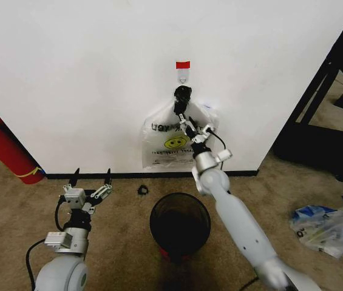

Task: Pick up the garbage bag from the wall and place it over the trash bin.

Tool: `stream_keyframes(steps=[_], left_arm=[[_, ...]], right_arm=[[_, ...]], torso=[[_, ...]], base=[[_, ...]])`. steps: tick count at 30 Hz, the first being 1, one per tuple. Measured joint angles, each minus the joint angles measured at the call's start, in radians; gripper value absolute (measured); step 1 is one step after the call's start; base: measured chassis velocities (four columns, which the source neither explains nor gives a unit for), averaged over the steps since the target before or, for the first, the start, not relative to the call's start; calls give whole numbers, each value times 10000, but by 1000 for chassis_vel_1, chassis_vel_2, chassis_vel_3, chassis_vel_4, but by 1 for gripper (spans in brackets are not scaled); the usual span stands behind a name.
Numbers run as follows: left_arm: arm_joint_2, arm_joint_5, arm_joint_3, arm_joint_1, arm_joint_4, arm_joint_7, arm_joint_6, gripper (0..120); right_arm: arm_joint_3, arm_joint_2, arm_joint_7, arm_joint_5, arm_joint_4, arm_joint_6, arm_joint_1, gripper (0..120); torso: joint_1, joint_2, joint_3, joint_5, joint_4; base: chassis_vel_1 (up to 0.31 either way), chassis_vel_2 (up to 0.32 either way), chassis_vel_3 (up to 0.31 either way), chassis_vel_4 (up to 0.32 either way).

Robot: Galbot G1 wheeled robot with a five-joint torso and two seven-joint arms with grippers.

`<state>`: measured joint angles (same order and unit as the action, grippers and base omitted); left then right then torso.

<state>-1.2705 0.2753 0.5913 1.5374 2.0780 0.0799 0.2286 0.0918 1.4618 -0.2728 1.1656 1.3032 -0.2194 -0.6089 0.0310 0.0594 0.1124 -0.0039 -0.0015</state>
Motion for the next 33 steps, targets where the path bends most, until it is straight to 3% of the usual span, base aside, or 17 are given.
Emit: stream_keyframes(steps=[8, 17, 19, 33], left_arm=[[34, 28, -29, -134, -174, 16, 82, 100], [52, 33, -118, -228, -259, 16, 87, 100], [76, 36, -124, -239, -276, 17, 101, 100], [89, 5, -117, -68, -229, 18, 216, 100]], right_arm=[[-3, 188, -78, -454, -262, 69, 156, 98], [127, 173, -87, -496, -220, 76, 170, 85], [179, 150, -137, -509, 4, 78, 96, 67], [303, 87, -140, -795, 471, 111, -209, 59]], torso=[[-1, 0, -1, 2, -1], [-1, 0, -1, 2, -2], [-1, 0, -1, 2, -2], [-1, 0, -2, 2, 0]], base=[[0, 0, 0, 0], [0, 0, 0, 0], [0, 0, 0, 0], [0, 0, 0, 0]])
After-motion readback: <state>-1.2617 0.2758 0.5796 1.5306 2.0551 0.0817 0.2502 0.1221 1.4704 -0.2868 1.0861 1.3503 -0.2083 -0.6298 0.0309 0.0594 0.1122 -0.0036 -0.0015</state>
